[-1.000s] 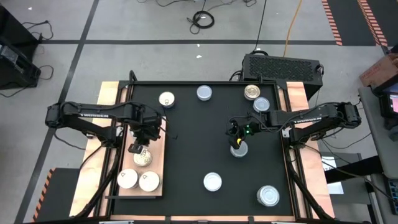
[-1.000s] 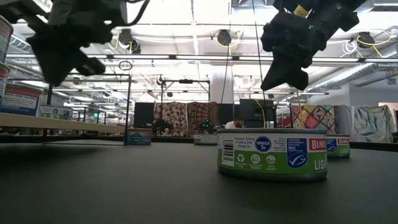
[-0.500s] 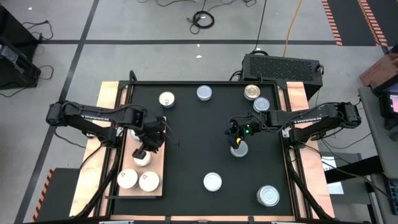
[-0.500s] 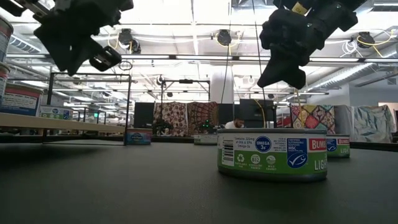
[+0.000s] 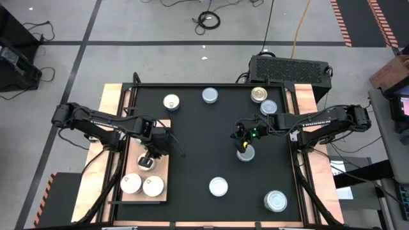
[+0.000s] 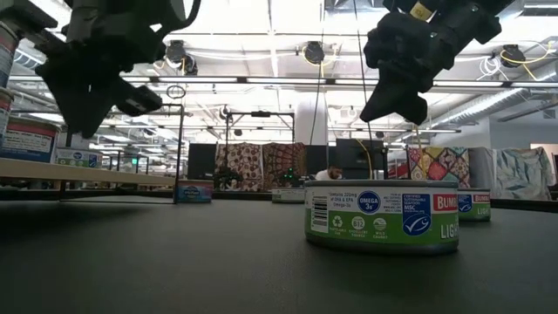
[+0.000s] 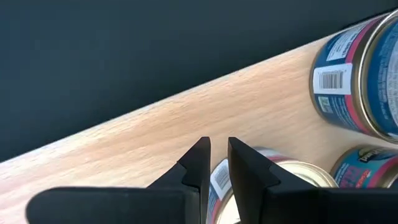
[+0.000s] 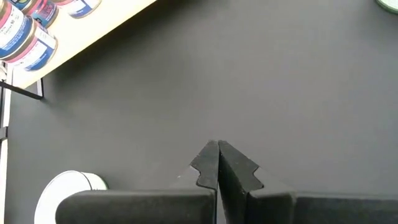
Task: Stack canned seafood by type on shelf
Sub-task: Put the blue tuna can aligned with the other blue tuna can on the shelf
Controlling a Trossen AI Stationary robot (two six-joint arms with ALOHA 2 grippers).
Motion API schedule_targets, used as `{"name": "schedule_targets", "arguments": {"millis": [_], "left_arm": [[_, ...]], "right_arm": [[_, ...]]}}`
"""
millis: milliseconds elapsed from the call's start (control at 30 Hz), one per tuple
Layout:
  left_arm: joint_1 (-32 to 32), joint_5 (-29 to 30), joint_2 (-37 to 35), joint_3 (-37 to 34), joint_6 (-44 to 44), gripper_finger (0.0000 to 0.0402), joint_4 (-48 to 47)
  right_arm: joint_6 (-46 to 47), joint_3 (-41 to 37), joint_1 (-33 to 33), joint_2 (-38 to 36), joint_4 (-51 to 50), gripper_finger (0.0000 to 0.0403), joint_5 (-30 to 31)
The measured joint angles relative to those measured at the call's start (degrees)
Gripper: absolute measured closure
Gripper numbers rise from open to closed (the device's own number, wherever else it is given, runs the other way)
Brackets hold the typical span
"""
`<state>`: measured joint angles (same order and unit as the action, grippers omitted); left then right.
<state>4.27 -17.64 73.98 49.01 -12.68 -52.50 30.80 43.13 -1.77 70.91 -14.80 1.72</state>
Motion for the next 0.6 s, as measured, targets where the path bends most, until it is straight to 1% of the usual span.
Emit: {"name": "schedule_targets", "arguments": {"millis": [233,600], "left_arm": [[1.58,0.14,2.61,0.00,1.08,0.0345,-3.81],[3.21,0.47,2.67,0.02,6.30,0.0345,-7.71]], "right_arm": [[-0.19,0.00,-0.01,0.00,0.08,0.0403,0.00],[-0.20,0.02,-0.01,0.00,0.03,0.0403,0.02]]}}
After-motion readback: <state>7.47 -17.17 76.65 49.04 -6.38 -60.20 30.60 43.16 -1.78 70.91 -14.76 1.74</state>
